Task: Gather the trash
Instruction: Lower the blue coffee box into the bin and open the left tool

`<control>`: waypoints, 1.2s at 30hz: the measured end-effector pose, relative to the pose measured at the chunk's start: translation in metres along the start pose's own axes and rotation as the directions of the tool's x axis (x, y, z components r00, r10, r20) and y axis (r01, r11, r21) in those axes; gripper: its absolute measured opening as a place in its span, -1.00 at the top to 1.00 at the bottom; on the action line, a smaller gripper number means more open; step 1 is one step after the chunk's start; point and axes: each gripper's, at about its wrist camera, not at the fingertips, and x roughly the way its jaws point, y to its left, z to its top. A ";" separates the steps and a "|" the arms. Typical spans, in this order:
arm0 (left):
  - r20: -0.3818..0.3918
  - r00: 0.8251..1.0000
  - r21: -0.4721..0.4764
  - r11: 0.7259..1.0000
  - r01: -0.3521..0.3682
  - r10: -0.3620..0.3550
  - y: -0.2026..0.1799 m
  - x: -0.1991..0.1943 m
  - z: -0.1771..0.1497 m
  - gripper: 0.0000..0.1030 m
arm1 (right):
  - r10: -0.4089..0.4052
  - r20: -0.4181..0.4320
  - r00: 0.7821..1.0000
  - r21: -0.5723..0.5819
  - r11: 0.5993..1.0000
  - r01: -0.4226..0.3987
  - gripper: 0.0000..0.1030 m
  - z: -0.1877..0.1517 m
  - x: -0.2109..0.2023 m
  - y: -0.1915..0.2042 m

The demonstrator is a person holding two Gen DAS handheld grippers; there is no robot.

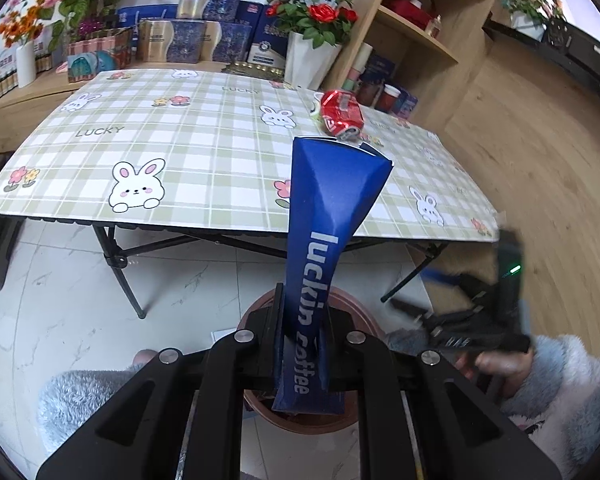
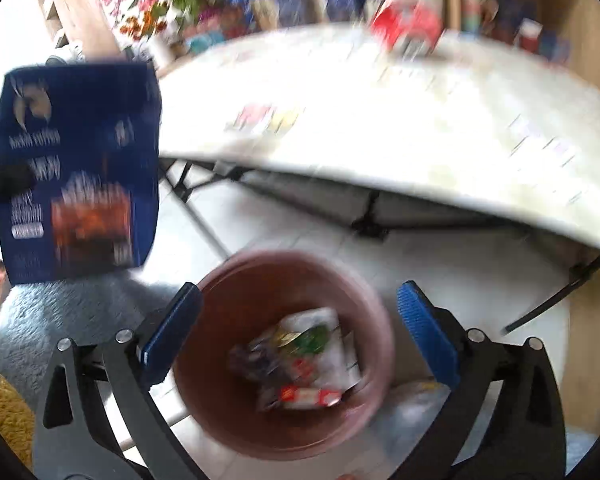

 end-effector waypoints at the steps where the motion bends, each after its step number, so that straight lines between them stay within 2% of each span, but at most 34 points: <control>1: -0.004 1.000 0.005 1.000 0.001 -0.001 -0.002 0.001 -0.001 0.75 | -0.020 0.033 0.999 -0.010 1.000 0.020 -0.89 0.003 -0.009 -0.002; 4: -0.029 1.000 0.020 1.000 0.013 -0.012 -0.007 0.008 -0.003 0.75 | -0.067 0.099 0.993 0.005 0.998 0.067 -0.89 0.012 -0.028 -0.014; 8: -0.075 0.997 0.053 0.998 0.018 -0.014 -0.014 0.021 -0.007 0.75 | -0.124 0.180 0.976 0.078 0.991 0.112 -0.89 0.025 -0.052 -0.036; 15: -0.209 0.978 0.130 0.991 0.039 -0.011 -0.027 0.054 -0.014 0.74 | -0.200 0.250 0.947 0.169 0.973 0.161 -0.89 0.030 -0.076 -0.061; 23: -0.349 0.937 0.202 0.977 0.061 0.013 -0.037 0.106 -0.026 0.74 | -0.217 0.266 0.939 0.183 0.968 0.172 -0.89 0.029 -0.084 -0.069; 31: -0.468 0.881 0.290 0.953 0.084 0.064 -0.048 0.166 -0.045 0.74 | -0.225 0.256 0.940 0.206 0.963 0.175 -0.89 0.024 -0.086 -0.071; 33: -0.491 0.868 0.290 0.953 0.091 0.067 -0.050 0.178 -0.050 0.74 | -0.227 0.252 0.941 0.212 0.961 0.175 -0.89 0.022 -0.086 -0.072; 36: -0.524 0.852 0.248 0.961 0.122 0.027 -0.050 0.192 -0.054 0.73 | -0.226 0.242 0.943 0.217 0.960 0.175 -0.89 0.020 -0.086 -0.074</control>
